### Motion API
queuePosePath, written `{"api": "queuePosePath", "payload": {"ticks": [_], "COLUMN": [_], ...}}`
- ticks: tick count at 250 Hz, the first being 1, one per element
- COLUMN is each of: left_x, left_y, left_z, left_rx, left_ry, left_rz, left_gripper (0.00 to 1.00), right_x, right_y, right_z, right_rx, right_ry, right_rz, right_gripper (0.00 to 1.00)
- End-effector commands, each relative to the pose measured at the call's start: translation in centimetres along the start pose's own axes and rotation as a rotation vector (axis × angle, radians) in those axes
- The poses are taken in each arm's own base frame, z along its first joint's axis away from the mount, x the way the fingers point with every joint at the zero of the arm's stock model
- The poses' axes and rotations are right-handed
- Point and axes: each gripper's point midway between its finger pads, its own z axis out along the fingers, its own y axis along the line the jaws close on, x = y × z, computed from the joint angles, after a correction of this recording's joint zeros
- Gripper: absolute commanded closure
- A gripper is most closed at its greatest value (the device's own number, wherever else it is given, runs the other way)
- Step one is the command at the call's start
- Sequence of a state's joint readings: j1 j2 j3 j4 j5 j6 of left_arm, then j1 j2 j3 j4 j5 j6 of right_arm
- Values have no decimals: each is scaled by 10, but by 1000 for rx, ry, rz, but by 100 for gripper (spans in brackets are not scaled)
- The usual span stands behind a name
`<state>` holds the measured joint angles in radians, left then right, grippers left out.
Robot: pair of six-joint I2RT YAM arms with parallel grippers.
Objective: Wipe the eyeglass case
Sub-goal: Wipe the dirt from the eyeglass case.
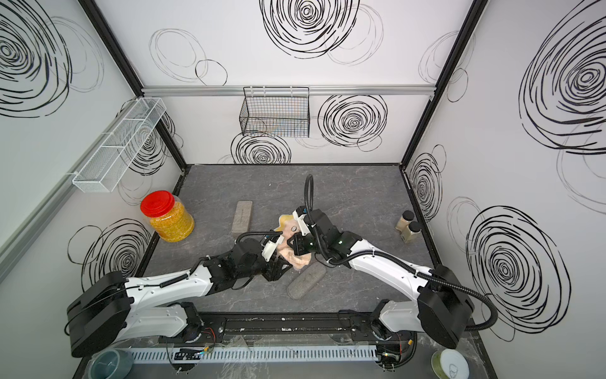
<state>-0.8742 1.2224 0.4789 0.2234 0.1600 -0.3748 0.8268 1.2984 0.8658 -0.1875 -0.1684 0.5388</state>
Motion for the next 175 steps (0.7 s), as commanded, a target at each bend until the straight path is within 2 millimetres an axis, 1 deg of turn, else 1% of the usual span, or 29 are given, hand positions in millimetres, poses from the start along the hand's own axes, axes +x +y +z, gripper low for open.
{"api": "queuePosePath", "payload": {"ticks": [1,14,16,21,37,48,63,77,86,95,112,158,175], "left_x": [-38,-36,-38,-34,-32,-32,-31,-31,-32,-32,-33,-31,-31], "left_y": [-19,-19,-20,-18,-17,-17,-18,-17,-17,-18,-18,-18,-18], "left_z": [-15,-17,-18,-18,-18,-19,-19,-17,-16,-15,-13,-12,-11], "left_rx": [71,54,54,43,25,15,8,2,-3,-8,-26,-24,-22], "left_ry": [-169,-176,-183,-177,-177,-180,-190,-200,-205,-206,-208,-198,-189], "left_rz": [64,72,75,73,65,54,39,24,16,10,12,-21,-18], "left_gripper": [38,38,38,38,38,38,38,38,38,38,38,39,39], "right_x": [-28,-35,-36,-38,-36,-29,-13,1,7,11,11,-16,-21], "right_y": [-36,-34,-33,-29,-13,-2,10,14,14,10,-4,-42,-48], "right_z": [-15,-16,-16,-15,-8,-2,5,11,12,13,10,-16,-22], "right_rx": [204,178,171,146,63,11,-25,-37,-46,-40,5,58,51], "right_ry": [-104,-121,-122,-121,-95,-59,-7,25,30,32,13,-114,-134], "right_rz": [62,56,53,42,-9,-46,-104,-140,-147,-140,-116,0,20], "right_gripper": [100,100,100,100,100,99,99,100,100,100,100,100,100]}}
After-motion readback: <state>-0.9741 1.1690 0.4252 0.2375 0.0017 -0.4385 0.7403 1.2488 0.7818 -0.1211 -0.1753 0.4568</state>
